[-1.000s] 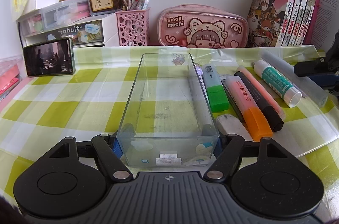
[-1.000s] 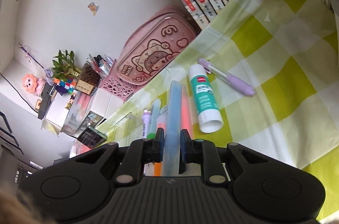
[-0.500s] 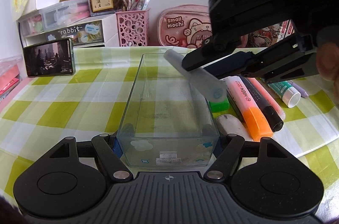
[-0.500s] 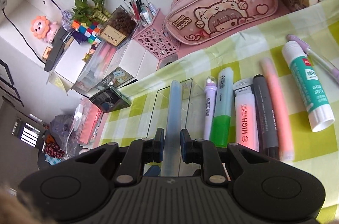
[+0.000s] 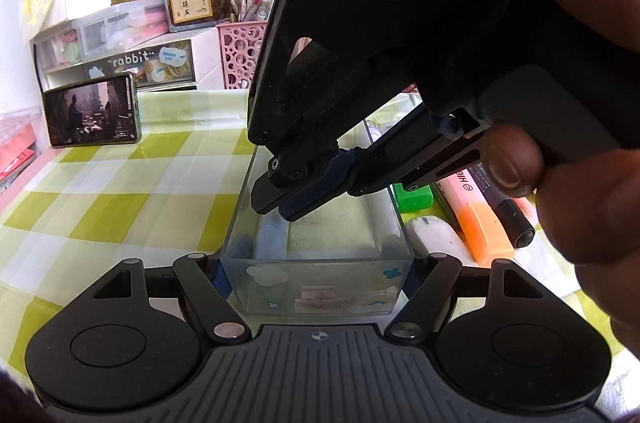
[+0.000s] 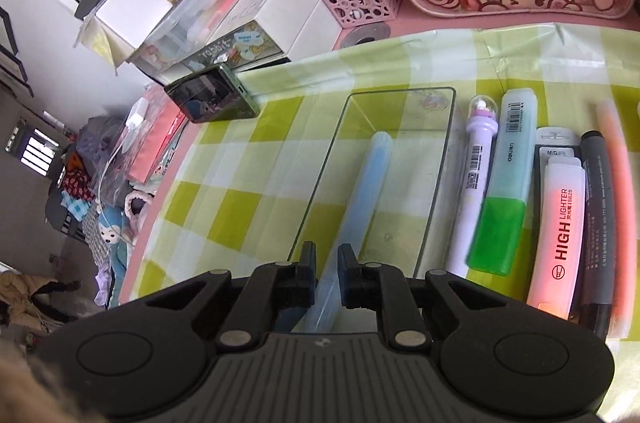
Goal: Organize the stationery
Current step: 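Lift the light blue marker and drop it into the clear box, then grasp the white glue stick with the right tool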
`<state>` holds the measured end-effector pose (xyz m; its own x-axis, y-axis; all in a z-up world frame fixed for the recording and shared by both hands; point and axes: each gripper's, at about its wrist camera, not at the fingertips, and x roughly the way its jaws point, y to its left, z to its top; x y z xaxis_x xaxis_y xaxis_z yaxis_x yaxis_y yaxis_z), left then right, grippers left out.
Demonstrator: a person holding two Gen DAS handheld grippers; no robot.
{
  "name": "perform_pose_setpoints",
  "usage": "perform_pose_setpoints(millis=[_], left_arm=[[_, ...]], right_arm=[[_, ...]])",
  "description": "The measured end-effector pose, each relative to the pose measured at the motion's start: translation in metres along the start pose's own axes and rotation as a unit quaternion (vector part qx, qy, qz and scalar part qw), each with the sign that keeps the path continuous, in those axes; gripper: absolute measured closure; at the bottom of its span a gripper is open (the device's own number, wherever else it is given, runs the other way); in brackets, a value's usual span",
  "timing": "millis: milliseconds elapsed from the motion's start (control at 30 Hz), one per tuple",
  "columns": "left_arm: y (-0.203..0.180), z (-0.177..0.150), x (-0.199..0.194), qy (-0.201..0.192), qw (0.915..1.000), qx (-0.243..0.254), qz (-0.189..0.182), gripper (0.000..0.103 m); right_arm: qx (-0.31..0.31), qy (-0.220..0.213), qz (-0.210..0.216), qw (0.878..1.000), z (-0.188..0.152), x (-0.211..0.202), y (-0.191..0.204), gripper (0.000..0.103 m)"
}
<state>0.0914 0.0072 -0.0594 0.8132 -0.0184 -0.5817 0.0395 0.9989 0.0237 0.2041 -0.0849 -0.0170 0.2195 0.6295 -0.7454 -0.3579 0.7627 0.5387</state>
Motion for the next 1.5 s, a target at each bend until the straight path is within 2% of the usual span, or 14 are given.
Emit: perform_pose_setpoints(millis=[67, 167, 300, 367, 467, 533, 600, 700, 833, 1233, 1267, 1300, 1333, 1500], left_arm=[[0.0, 0.0, 0.0, 0.0, 1.0, 0.0, 0.0, 0.03], [0.0, 0.0, 0.0, 0.0, 1.0, 0.0, 0.0, 0.03], [0.0, 0.0, 0.0, 0.0, 1.0, 0.0, 0.0, 0.03], [0.0, 0.0, 0.0, 0.0, 1.0, 0.0, 0.0, 0.03], [0.0, -0.001, 0.0, 0.0, 1.0, 0.0, 0.0, 0.03], [0.0, -0.001, 0.0, 0.0, 1.0, 0.0, 0.0, 0.03], [0.0, 0.0, 0.0, 0.0, 1.0, 0.0, 0.0, 0.03], [0.0, -0.001, 0.0, 0.0, 1.0, 0.0, 0.0, 0.03], [0.0, 0.0, 0.0, 0.0, 1.0, 0.0, 0.0, 0.03], [0.001, -0.001, 0.0, -0.002, 1.0, 0.001, 0.001, 0.03], [0.001, -0.001, 0.0, -0.002, 1.0, 0.001, 0.001, 0.03], [0.001, 0.0, 0.0, -0.002, 1.0, 0.001, 0.001, 0.03], [0.001, -0.001, 0.0, -0.002, 1.0, 0.001, 0.001, 0.03], [0.001, -0.001, 0.0, -0.002, 1.0, 0.001, 0.001, 0.03]], right_arm=[[0.007, -0.004, 0.017, 1.0, -0.001, -0.004, -0.004, 0.079], [0.018, -0.034, 0.042, 0.998, -0.004, -0.021, -0.012, 0.079], [0.014, -0.09, 0.023, 0.996, -0.007, -0.058, -0.022, 0.077], [0.024, -0.116, 0.008, 0.993, -0.008, -0.076, -0.032, 0.072], [0.033, -0.169, -0.056, 0.983, -0.013, -0.105, -0.054, 0.058], [0.038, -0.202, -0.141, 0.968, -0.014, -0.121, -0.071, 0.054], [0.037, -0.205, -0.203, 0.957, -0.015, -0.128, -0.084, 0.053], [0.031, -0.197, -0.232, 0.952, -0.021, -0.13, -0.099, 0.053], [0.027, -0.169, -0.239, 0.956, -0.026, -0.115, -0.107, 0.052], [0.018, -0.136, -0.226, 0.964, -0.015, -0.085, -0.109, 0.048], [0.018, -0.139, -0.223, 0.965, -0.015, -0.084, -0.109, 0.049], [0.02, -0.138, -0.223, 0.965, -0.014, -0.083, -0.109, 0.057], [0.025, -0.139, -0.219, 0.966, -0.014, -0.083, -0.11, 0.059], [0.054, -0.143, -0.19, 0.97, -0.017, -0.085, -0.112, 0.06]])
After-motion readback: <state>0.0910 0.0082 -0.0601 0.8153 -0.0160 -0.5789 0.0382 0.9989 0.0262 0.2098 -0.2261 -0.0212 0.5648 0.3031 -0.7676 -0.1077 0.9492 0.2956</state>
